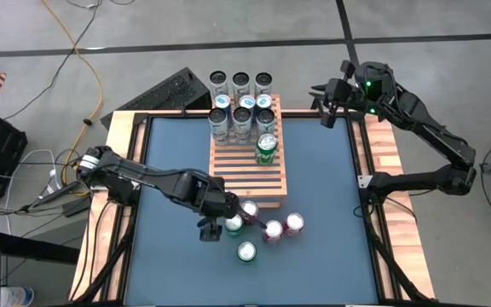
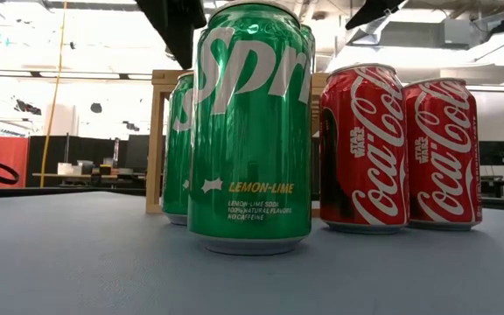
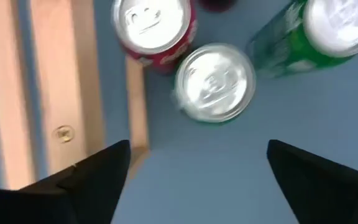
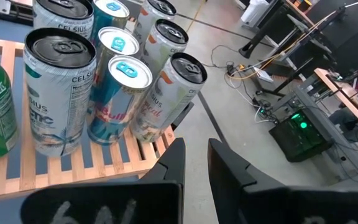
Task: Place canned beverage on shelf
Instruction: Put the top green soda can on the shelf aligned with the other green soda can
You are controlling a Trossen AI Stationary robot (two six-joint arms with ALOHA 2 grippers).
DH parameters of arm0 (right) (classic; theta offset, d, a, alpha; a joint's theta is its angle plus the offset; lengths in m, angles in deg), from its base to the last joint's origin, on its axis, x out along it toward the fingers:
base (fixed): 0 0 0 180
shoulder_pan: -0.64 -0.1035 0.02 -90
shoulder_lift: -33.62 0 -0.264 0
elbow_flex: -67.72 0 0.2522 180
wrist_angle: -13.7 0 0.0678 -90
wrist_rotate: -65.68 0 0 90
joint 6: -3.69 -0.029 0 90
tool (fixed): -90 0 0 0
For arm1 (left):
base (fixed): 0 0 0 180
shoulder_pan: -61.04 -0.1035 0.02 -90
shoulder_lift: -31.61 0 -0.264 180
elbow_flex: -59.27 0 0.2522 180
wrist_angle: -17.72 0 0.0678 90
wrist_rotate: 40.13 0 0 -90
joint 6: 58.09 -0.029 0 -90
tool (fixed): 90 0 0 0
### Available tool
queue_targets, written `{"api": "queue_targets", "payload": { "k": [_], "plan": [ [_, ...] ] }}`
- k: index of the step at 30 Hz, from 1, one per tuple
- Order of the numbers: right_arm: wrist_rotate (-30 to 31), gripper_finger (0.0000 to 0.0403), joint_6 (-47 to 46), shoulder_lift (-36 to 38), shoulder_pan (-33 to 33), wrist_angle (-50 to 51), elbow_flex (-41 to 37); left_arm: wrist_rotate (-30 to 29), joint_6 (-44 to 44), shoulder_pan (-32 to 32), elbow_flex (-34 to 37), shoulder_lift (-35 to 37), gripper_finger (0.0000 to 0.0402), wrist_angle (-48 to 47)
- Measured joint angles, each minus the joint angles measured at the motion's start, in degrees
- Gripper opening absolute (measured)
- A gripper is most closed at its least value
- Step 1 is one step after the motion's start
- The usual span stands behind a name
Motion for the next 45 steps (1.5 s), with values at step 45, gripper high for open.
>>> {"api": "queue_targets", "payload": {
  "k": [45],
  "plan": [
    [-1.77, 0.0064, 0.01, 0.0, 0.74, 3.41, 0.0, -2.1, 26.62, 2.45, -1.58, -10.64, 0.0331, 10.17]
  ]
}}
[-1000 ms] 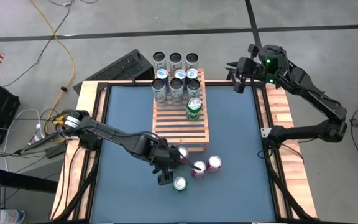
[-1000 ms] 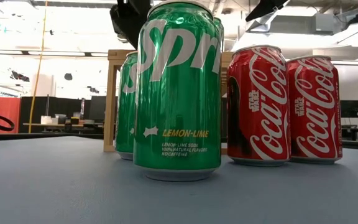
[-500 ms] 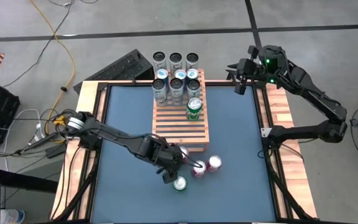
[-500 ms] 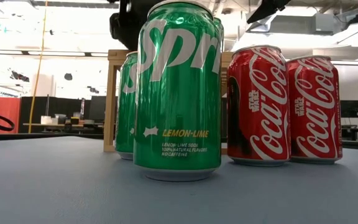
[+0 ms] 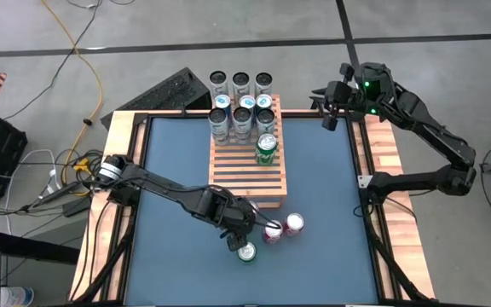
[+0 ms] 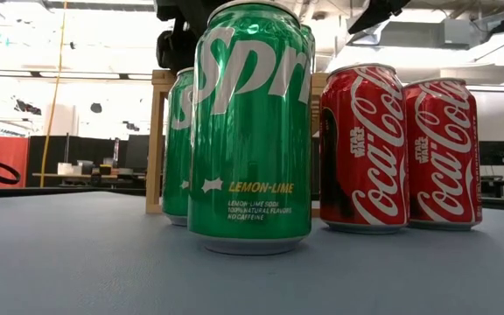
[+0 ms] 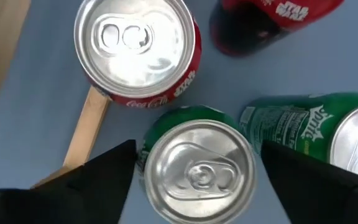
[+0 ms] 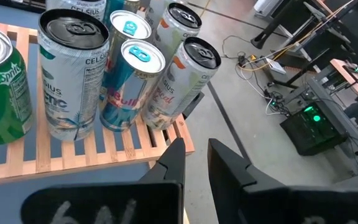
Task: Place canned beverage on shelf
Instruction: Put the top green soda can on the shelf aligned with the other green soda can
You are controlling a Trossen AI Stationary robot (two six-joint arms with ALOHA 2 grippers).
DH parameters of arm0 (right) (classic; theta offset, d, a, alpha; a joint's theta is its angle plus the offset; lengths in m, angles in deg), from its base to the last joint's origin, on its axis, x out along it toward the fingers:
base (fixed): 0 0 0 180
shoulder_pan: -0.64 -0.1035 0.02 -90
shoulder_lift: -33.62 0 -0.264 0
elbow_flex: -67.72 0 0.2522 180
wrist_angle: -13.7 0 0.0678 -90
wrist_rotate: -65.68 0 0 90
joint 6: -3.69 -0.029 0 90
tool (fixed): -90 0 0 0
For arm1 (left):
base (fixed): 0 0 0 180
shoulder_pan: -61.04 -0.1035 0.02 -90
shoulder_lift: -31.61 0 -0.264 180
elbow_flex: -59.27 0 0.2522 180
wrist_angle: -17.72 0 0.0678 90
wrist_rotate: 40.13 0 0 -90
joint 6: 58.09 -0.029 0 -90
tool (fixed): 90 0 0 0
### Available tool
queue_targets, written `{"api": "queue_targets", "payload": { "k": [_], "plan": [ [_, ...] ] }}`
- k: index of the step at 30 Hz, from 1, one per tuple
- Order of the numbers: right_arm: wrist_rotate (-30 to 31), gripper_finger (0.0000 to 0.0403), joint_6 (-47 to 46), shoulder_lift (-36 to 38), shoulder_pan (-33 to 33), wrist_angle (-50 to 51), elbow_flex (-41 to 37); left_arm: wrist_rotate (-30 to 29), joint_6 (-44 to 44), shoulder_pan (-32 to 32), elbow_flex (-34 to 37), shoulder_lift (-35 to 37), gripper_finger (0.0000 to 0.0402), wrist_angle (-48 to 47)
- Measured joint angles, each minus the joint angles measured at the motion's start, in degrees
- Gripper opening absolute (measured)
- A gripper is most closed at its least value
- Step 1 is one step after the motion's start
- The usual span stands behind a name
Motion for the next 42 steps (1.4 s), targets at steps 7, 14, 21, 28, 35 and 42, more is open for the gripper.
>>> {"api": "queue_targets", "payload": {
  "k": [7, 14, 21, 28, 35, 42],
  "plan": [
    [0.0, 0.0064, 0.0, 0.0, 0.0, 0.09, 0.0, 0.82, -0.11, 0.02, 0.85, 0.24, 0.0232, 1.17],
    [0.0, 0.0064, 0.0, 0.0, 0.0, 0.09, 0.0, 2.02, 0.42, -0.02, -0.56, 0.06, 0.0232, -0.3],
    [0.02, 0.0064, -0.02, 0.0, 0.0, 0.09, 0.0, 2.98, 0.59, 0.12, -5.58, -0.13, 0.0232, -6.34],
    [0.04, 0.0064, -0.02, 0.0, 0.0, 0.09, 0.0, 1.72, -0.58, -0.58, -12.42, -0.13, 0.0232, -12.41],
    [0.04, 0.0064, -0.02, 0.0, 0.0, 0.07, 0.0, 2.21, -6.44, -2.18, -24.39, -0.07, 0.0232, -22.84],
    [0.07, 0.0064, -0.02, 0.0, 0.0, 0.07, 0.0, 0.2, -16.36, -6.68, -36.56, 0.06, 0.0232, -32.15]
  ]
}}
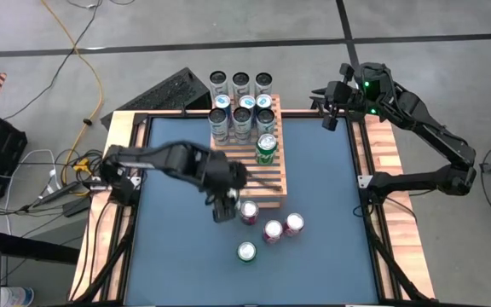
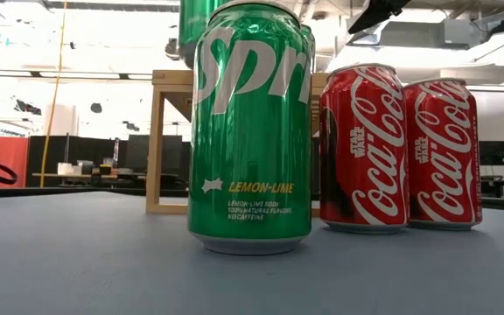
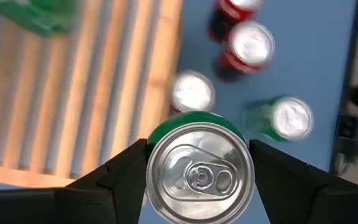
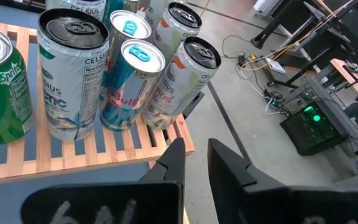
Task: Place canned beverage on shelf
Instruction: Put the top green soda can on the shelf aligned with the other green soda can
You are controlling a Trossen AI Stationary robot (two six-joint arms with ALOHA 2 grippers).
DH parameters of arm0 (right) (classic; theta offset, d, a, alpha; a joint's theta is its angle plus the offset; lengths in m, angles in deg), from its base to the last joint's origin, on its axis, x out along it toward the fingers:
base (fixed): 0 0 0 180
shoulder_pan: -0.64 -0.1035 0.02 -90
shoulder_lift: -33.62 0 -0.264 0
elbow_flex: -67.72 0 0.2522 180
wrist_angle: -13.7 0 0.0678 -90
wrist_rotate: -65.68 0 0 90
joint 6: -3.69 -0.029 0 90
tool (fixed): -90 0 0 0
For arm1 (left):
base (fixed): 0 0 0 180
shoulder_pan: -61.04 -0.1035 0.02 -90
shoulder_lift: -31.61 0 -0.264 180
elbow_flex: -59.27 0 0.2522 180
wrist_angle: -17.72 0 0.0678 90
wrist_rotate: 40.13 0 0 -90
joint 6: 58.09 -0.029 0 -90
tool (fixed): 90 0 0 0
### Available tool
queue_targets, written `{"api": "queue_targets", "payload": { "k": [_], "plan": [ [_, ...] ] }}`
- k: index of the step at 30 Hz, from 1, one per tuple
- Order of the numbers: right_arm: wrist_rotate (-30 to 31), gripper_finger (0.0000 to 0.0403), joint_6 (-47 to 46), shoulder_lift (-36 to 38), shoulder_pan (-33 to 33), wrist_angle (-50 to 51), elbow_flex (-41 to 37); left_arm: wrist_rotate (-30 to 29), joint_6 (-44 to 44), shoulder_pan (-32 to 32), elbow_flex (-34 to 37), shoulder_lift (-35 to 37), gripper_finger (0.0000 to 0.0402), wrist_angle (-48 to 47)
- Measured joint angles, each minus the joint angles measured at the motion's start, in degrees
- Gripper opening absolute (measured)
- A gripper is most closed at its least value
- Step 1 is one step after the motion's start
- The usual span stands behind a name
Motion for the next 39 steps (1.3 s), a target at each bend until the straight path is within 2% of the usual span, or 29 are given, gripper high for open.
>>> {"api": "queue_targets", "payload": {
  "k": [7, 13, 17, 24, 29, 39],
  "plan": [
    [0.09, 0.0064, -0.58, 0.0, -0.01, 0.0, 0.0, -1.6, -12.43, -7.44, -6.56, 0.03, 0.0247, -2.01],
    [0.15, 0.0064, -2.22, 0.0, 0.0, 0.02, 0.0, 2.46, -21.2, -12.94, -6.3, 0.03, 0.0239, -2.02],
    [0.26, 0.0064, -3.41, 0.0, 0.0, 0.02, 0.0, 2.62, -29.33, -15.91, -6.3, 0.03, 0.0239, -0.4],
    [0.26, 0.0064, -4.01, 0.0, 0.0, 0.02, 0.0, 4.79, -38.54, -21.72, -6.3, 0.03, 0.0239, 5.0],
    [0.27, 0.0064, -5.49, 0.0, 0.0, 0.15, 0.0, 8.09, -40.14, -23.73, -6.3, 0.03, 0.0239, 5.27],
    [0.3, 0.0064, -5.55, 0.0, 0.03, 0.13, 0.0, 8.28, -40.37, -23.35, -6.2, -2.98, 0.0239, 4.16]
  ]
}}
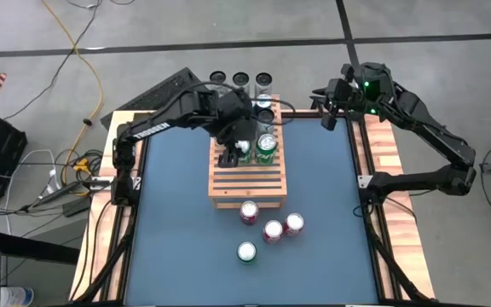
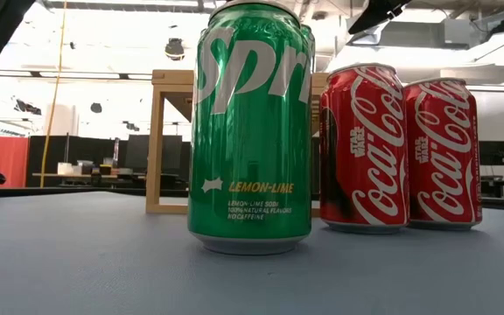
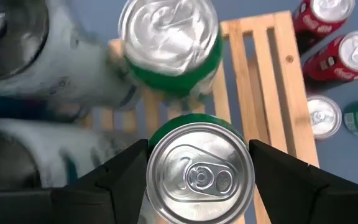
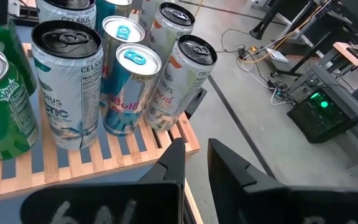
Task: Place canned beverage on shelf
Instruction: Put the top green soda can on the shelf aligned with the other green soda can
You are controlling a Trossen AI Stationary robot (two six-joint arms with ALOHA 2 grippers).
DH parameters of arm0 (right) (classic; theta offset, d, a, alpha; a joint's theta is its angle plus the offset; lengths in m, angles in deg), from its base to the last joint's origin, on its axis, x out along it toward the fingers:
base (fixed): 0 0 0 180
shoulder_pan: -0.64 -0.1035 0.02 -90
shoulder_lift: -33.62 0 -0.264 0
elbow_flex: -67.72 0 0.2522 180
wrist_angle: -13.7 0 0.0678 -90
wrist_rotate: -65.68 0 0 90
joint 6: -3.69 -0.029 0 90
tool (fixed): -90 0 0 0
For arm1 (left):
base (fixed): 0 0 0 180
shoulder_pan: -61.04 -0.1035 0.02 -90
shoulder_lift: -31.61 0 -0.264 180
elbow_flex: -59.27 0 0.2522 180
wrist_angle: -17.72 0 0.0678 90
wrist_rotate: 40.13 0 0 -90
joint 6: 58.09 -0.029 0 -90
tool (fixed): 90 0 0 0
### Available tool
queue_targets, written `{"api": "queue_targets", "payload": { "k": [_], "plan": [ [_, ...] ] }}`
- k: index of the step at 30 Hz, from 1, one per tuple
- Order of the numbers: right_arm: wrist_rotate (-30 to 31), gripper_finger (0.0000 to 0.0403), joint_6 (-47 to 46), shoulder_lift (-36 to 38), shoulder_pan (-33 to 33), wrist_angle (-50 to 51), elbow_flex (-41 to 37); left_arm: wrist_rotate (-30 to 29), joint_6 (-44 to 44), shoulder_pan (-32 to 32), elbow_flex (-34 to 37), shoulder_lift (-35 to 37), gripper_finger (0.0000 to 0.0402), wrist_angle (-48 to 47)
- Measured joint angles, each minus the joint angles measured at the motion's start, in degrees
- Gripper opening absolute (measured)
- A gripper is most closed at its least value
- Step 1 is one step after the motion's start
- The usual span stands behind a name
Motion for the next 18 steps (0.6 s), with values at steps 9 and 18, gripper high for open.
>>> {"api": "queue_targets", "payload": {
  "k": [9, 18],
  "plan": [
    [0.07, 0.0064, -0.48, 0.02, 0.34, 0.26, 0.0, 0.94, -0.08, 0.05, -0.17, -1.28, 0.0239, 1.42],
    [0.08, 0.0064, -0.48, 0.0, 0.34, 0.57, -0.02, 0.65, -1.74, -0.06, -0.15, -1.37, 0.0258, 2.29]
  ]
}}
